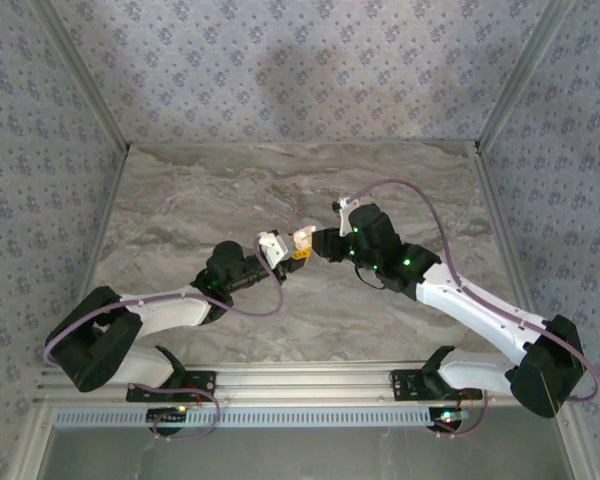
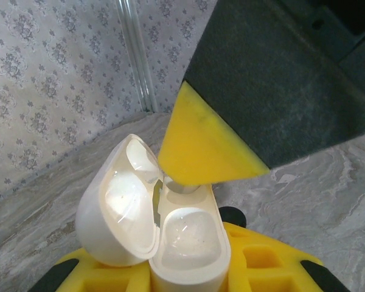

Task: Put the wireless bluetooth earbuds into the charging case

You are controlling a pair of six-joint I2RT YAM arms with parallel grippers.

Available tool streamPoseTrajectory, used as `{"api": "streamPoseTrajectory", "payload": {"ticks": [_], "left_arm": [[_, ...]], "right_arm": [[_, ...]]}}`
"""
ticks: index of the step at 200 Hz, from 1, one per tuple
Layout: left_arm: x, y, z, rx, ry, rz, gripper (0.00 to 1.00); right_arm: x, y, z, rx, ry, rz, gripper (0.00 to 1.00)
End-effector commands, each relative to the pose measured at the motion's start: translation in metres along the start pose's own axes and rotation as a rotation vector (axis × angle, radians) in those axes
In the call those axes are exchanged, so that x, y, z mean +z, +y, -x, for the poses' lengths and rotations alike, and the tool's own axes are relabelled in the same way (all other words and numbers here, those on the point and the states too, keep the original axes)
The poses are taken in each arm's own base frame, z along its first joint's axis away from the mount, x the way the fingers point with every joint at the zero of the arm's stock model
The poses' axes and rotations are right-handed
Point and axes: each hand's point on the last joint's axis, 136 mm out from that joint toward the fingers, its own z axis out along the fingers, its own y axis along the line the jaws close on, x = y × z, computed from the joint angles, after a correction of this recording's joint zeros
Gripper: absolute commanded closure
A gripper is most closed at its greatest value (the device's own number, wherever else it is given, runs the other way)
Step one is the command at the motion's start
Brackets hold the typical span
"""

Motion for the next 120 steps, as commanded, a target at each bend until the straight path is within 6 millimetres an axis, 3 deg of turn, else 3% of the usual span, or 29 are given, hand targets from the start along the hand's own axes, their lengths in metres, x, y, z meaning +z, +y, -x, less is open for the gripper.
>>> {"api": "streamPoseTrajectory", "payload": {"ticks": [1,53,82,120], "left_arm": [[0.002,0.003,0.041,0.036,-0.115,0.008,0.87],[0.002,0.002,0.039,0.035,-0.108,0.003,0.87],[0.002,0.001,0.037,0.035,-0.099,-0.004,0.87],[0.001,-0.003,0.035,0.037,-0.095,-0.023,0.87]], "right_arm": [[0.001,0.004,-0.005,-0.021,0.027,0.011,0.67],[-0.008,0.014,0.009,-0.035,-0.005,0.062,0.5],[-0.027,0.02,0.024,-0.056,-0.051,0.101,0.38],[-0.053,0.02,0.038,-0.062,-0.098,0.187,0.33]]}}
